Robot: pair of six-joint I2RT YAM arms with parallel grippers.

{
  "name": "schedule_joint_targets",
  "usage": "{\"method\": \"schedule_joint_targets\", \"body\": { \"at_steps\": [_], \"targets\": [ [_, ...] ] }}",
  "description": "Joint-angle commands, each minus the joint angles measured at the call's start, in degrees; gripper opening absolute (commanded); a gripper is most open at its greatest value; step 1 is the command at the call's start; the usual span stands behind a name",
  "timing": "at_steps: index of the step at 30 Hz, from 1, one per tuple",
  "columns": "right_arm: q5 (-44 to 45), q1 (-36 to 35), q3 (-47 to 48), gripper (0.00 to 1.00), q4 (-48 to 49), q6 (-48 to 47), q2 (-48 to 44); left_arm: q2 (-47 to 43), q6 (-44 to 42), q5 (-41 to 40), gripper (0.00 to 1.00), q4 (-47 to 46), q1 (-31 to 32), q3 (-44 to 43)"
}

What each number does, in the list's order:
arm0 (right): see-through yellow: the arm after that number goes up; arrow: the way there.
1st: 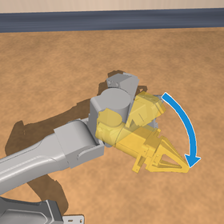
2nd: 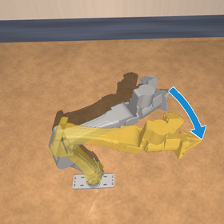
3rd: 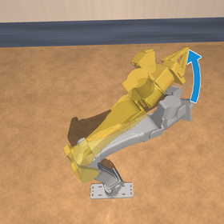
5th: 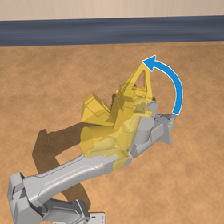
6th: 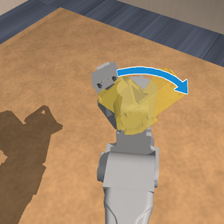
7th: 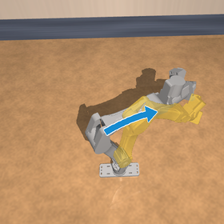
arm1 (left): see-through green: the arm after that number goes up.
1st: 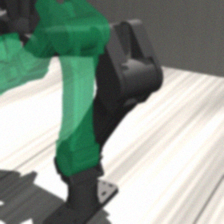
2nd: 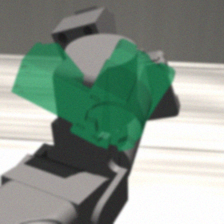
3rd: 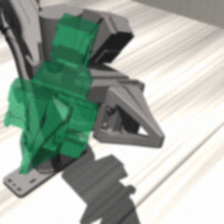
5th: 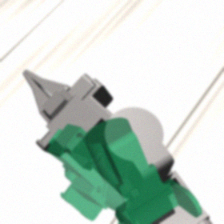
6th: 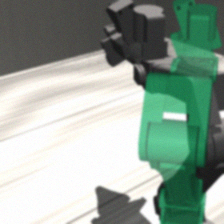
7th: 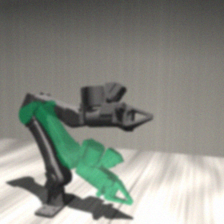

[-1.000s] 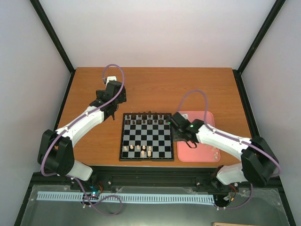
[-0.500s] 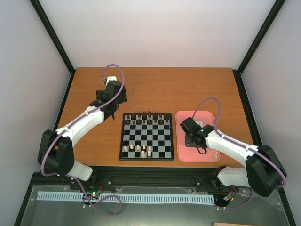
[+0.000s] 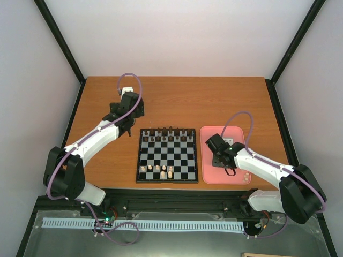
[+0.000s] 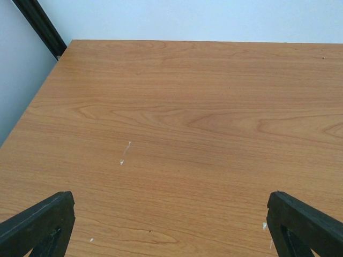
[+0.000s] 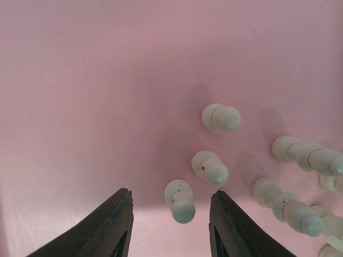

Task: Set up the chess pieces on the board
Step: Pick up the chess piece from the storage box.

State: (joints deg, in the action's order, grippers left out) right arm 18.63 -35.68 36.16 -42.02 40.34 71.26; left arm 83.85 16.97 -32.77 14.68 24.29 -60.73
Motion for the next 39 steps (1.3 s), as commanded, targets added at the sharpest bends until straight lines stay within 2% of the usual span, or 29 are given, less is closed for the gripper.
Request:
{"method": "schedule_joint_targets", "body": {
  "at_steps": [1,7,11,17,22,24,30,34,39],
  "targets": [
    [2.35,0.52,-0.41,0.39,-0.34,2.02,0.74,0.62,0.28,-0.27,1.0,-0.44,0.4,-2.4],
    [2.43,0.77,-0.48,0.36,-0.48,2.49,1.63,0.5,0.33,-0.5,1.0,-0.53,0.4,-2.29],
    [2.35,0.79,-0.39,0.28,-0.35,2.48,2.35,0.45,0.23,-0.48,1.0,-0.53,0.4,-2.29],
    [2.21,0.88,-0.39,0.22,0.07,2.28,2.96,0.51,0.23,-0.63,1.0,-0.53,0.4,-2.2],
    [1.75,0.88,-0.58,0.07,0.67,1.95,2.96,0.59,0.25,-0.66,1.0,-0.53,0.4,-2.29],
    [1.42,0.9,-0.65,0.04,0.65,1.85,2.63,0.74,0.25,-0.63,1.0,-0.53,0.4,-2.36],
    [-4.22,0.41,1.53,0.03,0.38,0.66,-1.01,1.28,0.29,-0.81,1.0,-0.29,0.4,-2.63],
    [-6.17,-3.95,7.8,0.03,-0.69,-0.82,-0.87,1.23,0.25,-1.06,1.0,-0.13,0.4,-2.73],
    [-7.67,-12.82,17.86,0.03,-1.33,-3.88,6.64,1.33,0.25,-0.9,1.0,-0.08,0.4,-2.74]
  ]
}}
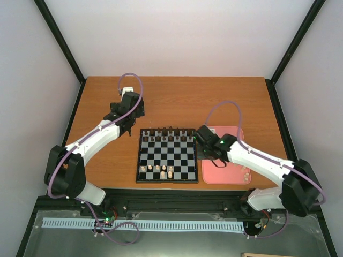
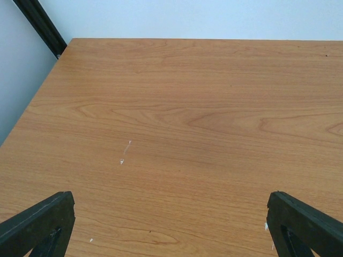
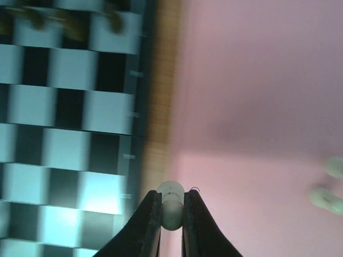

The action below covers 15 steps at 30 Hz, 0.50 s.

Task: Set up the chess pieces on the board
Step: Pick up the chess piece from the storage box, then place the chess piece on the chessboard.

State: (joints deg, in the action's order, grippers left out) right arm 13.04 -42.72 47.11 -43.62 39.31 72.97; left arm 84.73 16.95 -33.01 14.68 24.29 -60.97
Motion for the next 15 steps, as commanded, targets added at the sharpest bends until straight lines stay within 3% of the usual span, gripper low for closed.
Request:
{"method": "schedule_joint_targets", "body": {
  "at_steps": [1,7,15],
  "targets": [
    [-2.47,-7.75,9.03,0.03,0.24,-3.76,7.28,0.57,0.3,-0.7,1.0,-0.02,0.4,-2.57],
    [-5.8,-15.34,16.93,0.03,0.64,-6.36,19.35,0.28,0.27,-1.07,1.0,0.18,0.4,-2.49],
    [-7.28,-19.51,16.31,0.03,1.53,-3.73,21.24,0.4,0.41,-0.14,1.0,-0.09,0.4,-2.49]
  ]
}}
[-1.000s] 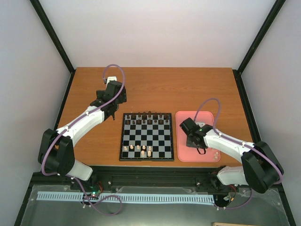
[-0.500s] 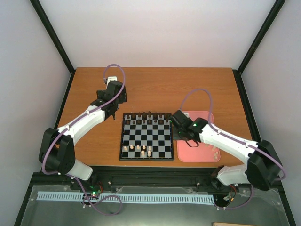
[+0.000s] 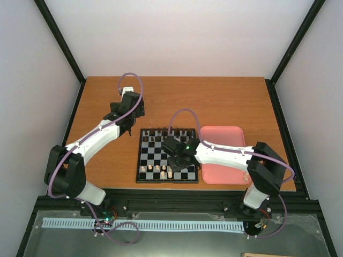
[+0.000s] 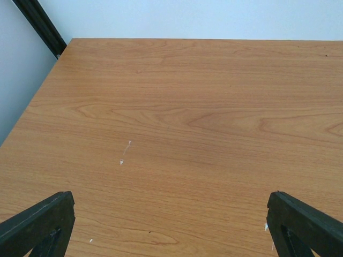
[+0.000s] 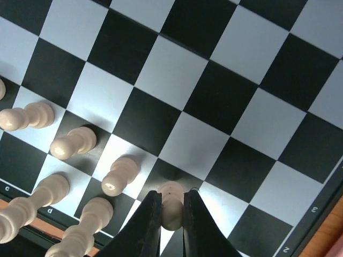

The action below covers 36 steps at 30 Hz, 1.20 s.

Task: Set up the chess pieces on the board
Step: Place the chess piece on the chessboard.

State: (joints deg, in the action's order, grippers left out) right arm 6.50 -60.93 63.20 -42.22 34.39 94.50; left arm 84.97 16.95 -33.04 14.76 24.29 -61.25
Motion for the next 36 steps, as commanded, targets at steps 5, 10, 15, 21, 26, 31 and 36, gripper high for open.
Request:
{"method": "schedule_joint_targets", "body": {
  "at_steps": [5,10,15,21,26,31,36],
  "targets": [
    [-0.86,-2.24,0.01,0.03,1.0,1.85,1.54,-0.14,0.53,0.02,1.0,-0.17,0.4,-2.05],
    [1.36,-2.4,-0.08,0.03,-0.4,2.42,1.81,-0.52,0.52,0.07,1.0,-0.17,0.4,-1.94],
    [1.49,-2.4,-0.37,0.03,-0.07,2.37,2.31,-0.52,0.49,0.02,1.0,-0.17,0.4,-1.94],
    [1.07,-2.36,-0.32,0.03,0.26,2.14,3.26,-0.36,0.45,0.09,1.0,-0.26,0.45,-2.01],
    [1.41,-2.38,-0.5,0.04,0.77,2.1,3.58,-0.52,0.43,0.06,1.0,-0.26,0.4,-1.94],
    [1.61,-2.36,0.02,0.07,1.1,1.8,4.05,-0.52,0.45,0.05,1.0,-0.26,0.39,-1.91],
    [1.58,-2.36,0.04,0.1,1.11,1.73,4.06,-0.62,0.34,-0.09,1.0,-0.23,0.4,-1.85]
  ]
}}
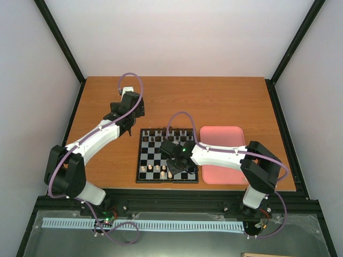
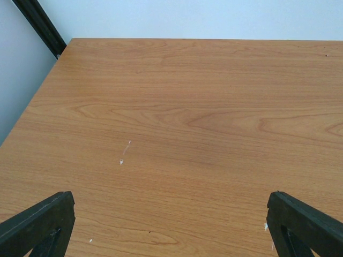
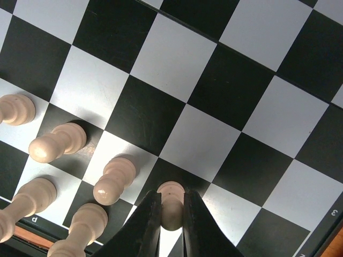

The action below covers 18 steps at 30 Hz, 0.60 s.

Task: Set up the chess pieces on the board
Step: Place the chess piece on the chessboard.

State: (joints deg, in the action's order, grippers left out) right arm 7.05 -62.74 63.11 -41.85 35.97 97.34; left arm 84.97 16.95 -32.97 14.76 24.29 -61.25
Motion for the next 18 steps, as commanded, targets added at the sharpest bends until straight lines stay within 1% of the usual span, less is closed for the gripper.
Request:
{"method": "schedule_joint_targets", "body": {
  "at_steps": [1,5,7,9,13,16,18],
  "targets": [
    [0.99,-0.54,0.16,0.1,0.72,0.07,1.19,-0.6,0.34,-0.12,1.0,-0.23,0.38,-1.85],
    [0.69,-0.54,0.29,0.15,0.59,-0.07,0.8,-0.63,0.44,-0.1,1.0,-0.22,0.4,-1.85],
    [0.77,-0.63,0.21,0.2,0.45,-0.02,0.26,-0.67,0.45,-0.02,1.0,-0.26,0.41,-1.85],
    [0.86,-0.63,0.2,0.23,0.4,0.06,-0.29,-0.64,0.44,0.0,1.0,-0.16,0.42,-1.85],
    [1.27,-0.72,0.31,0.25,0.38,0.26,-1.83,-0.8,0.4,0.03,1.0,-0.17,0.4,-1.85],
    [3.44,-0.73,0.65,0.26,-0.91,0.71,-3.58,-0.86,0.45,0.08,1.0,-0.17,0.4,-1.79],
    [5.68,-0.72,0.85,0.29,-2.26,1.39,-5.06,-0.99,0.45,0.14,1.0,-0.18,0.4,-1.76]
  ]
}}
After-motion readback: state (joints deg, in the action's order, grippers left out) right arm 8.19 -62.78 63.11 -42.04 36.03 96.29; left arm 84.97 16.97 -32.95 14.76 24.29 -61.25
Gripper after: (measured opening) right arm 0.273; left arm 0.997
